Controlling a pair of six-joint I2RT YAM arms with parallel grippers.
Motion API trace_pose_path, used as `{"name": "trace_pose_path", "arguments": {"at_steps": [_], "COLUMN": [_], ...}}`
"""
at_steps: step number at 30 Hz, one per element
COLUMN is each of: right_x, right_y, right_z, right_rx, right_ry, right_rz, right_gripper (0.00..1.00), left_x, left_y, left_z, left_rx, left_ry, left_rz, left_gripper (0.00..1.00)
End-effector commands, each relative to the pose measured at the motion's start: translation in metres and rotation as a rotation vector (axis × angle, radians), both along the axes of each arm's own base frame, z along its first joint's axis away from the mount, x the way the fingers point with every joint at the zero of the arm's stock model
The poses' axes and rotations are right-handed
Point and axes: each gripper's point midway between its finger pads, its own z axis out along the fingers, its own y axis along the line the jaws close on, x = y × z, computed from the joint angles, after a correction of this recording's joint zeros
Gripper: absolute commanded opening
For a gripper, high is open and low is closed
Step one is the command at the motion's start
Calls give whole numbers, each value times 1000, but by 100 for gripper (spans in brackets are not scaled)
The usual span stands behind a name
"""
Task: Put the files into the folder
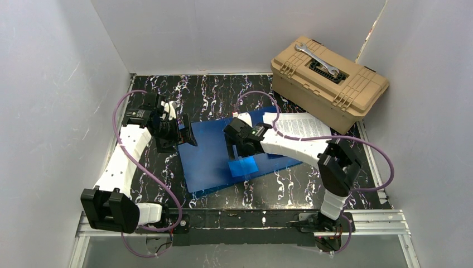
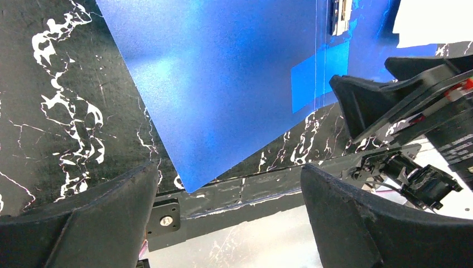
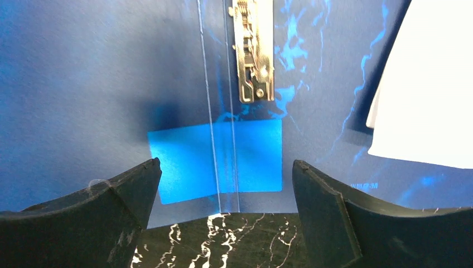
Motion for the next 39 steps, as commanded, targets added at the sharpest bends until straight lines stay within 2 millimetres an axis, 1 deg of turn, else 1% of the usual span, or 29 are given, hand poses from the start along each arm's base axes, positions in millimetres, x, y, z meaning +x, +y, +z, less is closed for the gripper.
{"name": "trace_pose_path", "arguments": {"at_steps": [1, 5, 7, 11, 14, 17, 22, 25, 29, 35, 39], "right_x": [19, 36, 46, 63, 72, 77, 81, 83, 82, 71, 60], "right_y": [8, 12, 10, 11, 13, 15, 15, 15, 13, 5, 1], "right_z": [28, 24, 19, -1, -12, -23, -38, -43, -49, -57, -61], "right_rx": [40, 22, 3, -15, -24, -25, -31, -31, -41, -39, -30], "right_ry": [-43, -41, -50, -18, 0, 27, 49, 59, 72, 98, 122], "right_rz": [22, 31, 20, 19, 19, 19, 8, 2, -1, -25, -44], "right_gripper": [95, 90, 86, 78, 74, 71, 67, 63, 54, 36, 20], "left_x": [-12, -16, -17, -22, -24, -27, -29, -29, -29, -29, -28], "left_y": [-3, -5, -6, -9, -9, -10, -8, -8, -8, -8, -9], "left_z": [5, 3, 4, 5, 5, 4, 2, 2, 2, 0, 1], "left_rx": [-30, -41, -50, -71, -76, -78, -70, -69, -71, -70, -75], "left_ry": [-13, -7, -7, -7, -7, -3, -3, -1, 1, 5, 4], "left_rz": [-26, -18, -17, -22, -23, -21, -18, -18, -20, -19, -20], "left_gripper": [98, 98, 98, 98, 98, 98, 98, 98, 98, 98, 98]}}
